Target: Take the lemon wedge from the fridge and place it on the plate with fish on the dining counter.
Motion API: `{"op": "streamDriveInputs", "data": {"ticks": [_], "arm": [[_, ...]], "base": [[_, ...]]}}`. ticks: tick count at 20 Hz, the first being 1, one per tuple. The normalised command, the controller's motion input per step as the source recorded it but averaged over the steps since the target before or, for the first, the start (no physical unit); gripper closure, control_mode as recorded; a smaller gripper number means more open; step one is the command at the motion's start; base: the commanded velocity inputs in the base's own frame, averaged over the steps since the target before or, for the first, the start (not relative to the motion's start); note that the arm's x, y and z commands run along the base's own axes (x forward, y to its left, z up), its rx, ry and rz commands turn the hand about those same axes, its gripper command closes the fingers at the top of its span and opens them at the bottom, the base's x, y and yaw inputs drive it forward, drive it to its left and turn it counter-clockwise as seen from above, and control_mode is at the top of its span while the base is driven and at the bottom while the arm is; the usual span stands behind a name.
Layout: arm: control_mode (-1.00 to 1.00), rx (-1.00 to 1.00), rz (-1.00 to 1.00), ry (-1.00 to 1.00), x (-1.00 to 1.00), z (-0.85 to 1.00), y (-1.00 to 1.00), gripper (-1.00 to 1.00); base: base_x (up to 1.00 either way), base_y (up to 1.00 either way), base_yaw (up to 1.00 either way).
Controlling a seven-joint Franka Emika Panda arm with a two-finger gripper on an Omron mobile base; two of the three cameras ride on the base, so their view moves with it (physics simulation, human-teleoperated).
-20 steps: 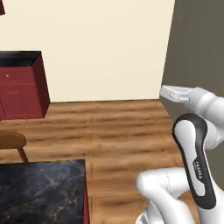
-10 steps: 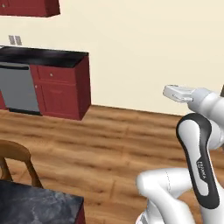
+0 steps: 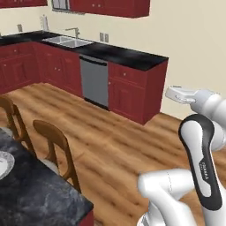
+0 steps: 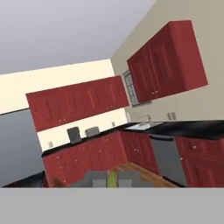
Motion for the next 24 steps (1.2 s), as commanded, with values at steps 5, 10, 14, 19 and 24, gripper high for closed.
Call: {"op": "streamDriveInputs", "data": {"ticks": [5, 10, 14, 19, 24], "arm": [[1.00, 0.00, 0.00, 0.00, 0.00, 0.00, 0.00, 1.00], [1.00, 0.00, 0.00, 0.00, 0.00, 0.00, 0.00, 1.00], [1.00, 0.00, 0.00, 0.00, 0.00, 0.00, 0.00, 1.00], [1.00, 0.00, 0.00, 0.00, 0.00, 0.00, 0.00, 1.00], [1.00, 0.00, 0.00, 0.00, 0.00, 0.00, 0.00, 1.00]], "base": [[0.08, 0.00, 0.84], [0.26, -0.17, 0.69], [0.91, -0.08, 0.64], [1.00, -0.04, 0.55], [1.00, -0.20, 0.20]]}}
